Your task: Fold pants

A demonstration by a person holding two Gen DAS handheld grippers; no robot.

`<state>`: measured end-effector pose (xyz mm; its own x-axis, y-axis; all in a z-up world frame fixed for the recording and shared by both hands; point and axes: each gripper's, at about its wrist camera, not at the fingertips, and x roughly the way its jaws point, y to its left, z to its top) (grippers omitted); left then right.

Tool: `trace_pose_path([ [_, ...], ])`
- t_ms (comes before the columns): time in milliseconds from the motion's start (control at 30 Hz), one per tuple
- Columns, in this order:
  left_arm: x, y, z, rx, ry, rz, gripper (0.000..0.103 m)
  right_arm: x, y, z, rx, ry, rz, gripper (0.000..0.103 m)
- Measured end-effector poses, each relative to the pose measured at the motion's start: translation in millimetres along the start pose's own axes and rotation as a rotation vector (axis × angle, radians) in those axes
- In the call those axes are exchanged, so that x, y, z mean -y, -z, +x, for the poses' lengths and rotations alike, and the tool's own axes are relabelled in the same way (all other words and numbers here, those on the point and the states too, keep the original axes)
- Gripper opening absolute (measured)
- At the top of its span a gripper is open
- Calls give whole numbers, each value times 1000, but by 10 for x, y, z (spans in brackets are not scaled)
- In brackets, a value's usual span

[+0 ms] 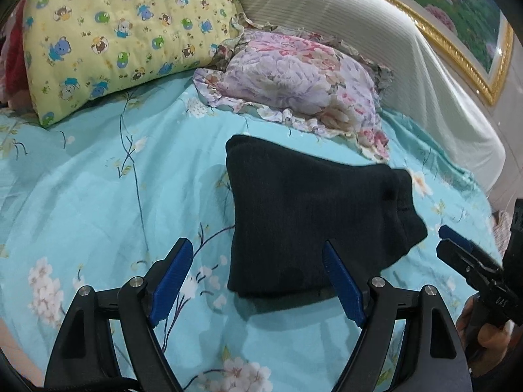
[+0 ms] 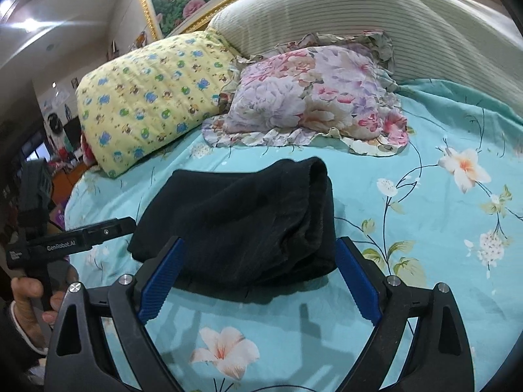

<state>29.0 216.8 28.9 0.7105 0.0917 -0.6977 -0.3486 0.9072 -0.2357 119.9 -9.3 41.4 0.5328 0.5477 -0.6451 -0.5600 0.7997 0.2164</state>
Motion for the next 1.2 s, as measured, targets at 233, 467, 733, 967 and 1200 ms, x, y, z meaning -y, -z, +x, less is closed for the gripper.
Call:
trace_pose_path([
  [233, 52, 135, -26, -18, -44, 33, 82, -87, 139, 21, -21, 22, -34, 93],
  [467, 211, 279, -3, -13, -84, 101, 82, -181, 251, 57, -22, 39, -89, 93],
  [733, 316, 427, 73, -38, -106, 148, 83, -205, 370, 140, -45, 51, -109, 93],
  [967, 318, 459, 87, -25, -136, 158, 84, -214, 403, 154, -21, 65, -114, 94],
  [1200, 293, 461, 122, -22, -159, 151, 84, -229, 413, 185, -17, 57, -120, 96],
])
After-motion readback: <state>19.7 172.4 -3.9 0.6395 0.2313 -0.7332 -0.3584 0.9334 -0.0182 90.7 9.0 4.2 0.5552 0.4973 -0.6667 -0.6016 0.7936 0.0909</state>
